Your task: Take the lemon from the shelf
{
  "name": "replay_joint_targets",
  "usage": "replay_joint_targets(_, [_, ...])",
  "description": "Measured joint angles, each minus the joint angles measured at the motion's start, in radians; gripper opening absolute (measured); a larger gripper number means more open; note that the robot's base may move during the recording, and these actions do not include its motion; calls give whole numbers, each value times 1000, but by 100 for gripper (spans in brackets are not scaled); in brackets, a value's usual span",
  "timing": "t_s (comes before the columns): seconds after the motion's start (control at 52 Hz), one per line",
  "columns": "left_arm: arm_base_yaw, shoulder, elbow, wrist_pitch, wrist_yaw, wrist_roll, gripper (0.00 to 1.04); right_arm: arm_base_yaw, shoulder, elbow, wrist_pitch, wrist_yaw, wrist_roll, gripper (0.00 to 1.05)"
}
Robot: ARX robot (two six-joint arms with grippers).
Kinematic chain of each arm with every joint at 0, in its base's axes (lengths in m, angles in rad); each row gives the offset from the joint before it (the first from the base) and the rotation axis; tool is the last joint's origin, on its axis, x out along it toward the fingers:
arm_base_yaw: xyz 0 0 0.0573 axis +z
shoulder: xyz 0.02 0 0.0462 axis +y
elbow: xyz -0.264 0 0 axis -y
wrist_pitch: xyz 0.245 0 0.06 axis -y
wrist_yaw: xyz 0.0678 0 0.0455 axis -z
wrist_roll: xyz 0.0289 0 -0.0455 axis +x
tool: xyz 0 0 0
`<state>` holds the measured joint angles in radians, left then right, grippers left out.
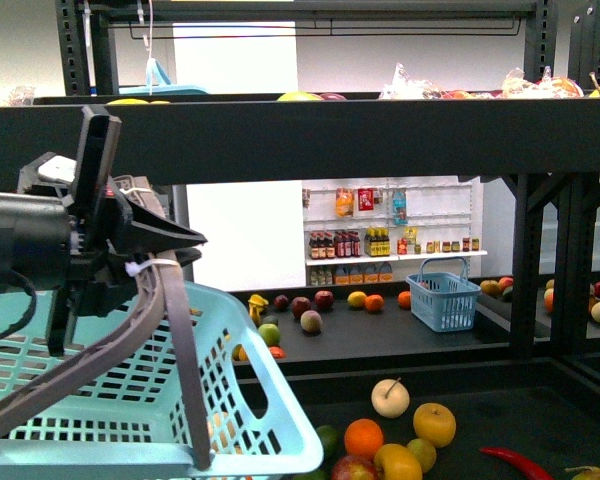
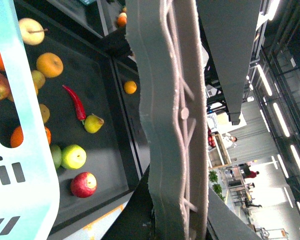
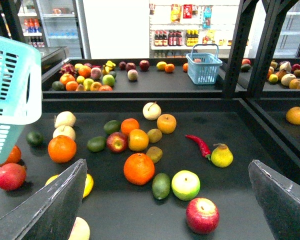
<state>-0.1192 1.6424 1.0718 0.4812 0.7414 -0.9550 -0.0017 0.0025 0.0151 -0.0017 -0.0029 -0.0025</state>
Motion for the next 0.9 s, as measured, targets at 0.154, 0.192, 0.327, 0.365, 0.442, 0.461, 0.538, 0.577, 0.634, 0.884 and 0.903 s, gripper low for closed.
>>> replay_joint_targets(0.154, [-47, 17, 1, 32, -10, -18, 10, 0, 0, 0, 0, 0, 0, 97])
replay_joint_targets(0.192, [-54, 23, 1, 38, -12, -18, 10, 0, 0, 0, 0, 0, 0, 97])
replay_joint_targets(0.327, [-84, 43, 13, 43, -29, -23, 10, 0, 0, 0, 0, 0, 0, 97])
replay_joint_targets(0.365, [-90, 47, 15, 45, -35, -25, 10, 0, 0, 0, 0, 0, 0, 97])
replay_joint_targets(0.442, [-103, 55, 18, 49, -43, -27, 10, 0, 0, 0, 0, 0, 0, 97])
replay_joint_targets(0.461, [-106, 57, 19, 51, -46, -27, 10, 0, 0, 0, 0, 0, 0, 97])
replay_joint_targets(0.538, [-119, 60, 21, 56, -51, -29, 10, 0, 0, 0, 0, 0, 0, 97])
replay_joint_targets(0.577, [-124, 60, 21, 59, -54, -30, 10, 0, 0, 0, 0, 0, 0, 97])
replay_joint_targets(0.634, [-138, 60, 23, 69, -59, -38, 10, 0, 0, 0, 0, 0, 0, 97])
replay_joint_targets(0.884, [-180, 61, 29, 60, -85, -36, 10, 0, 0, 0, 0, 0, 0, 97])
replay_joint_targets(0.903, [-180, 60, 29, 59, -86, -37, 10, 0, 0, 0, 0, 0, 0, 97])
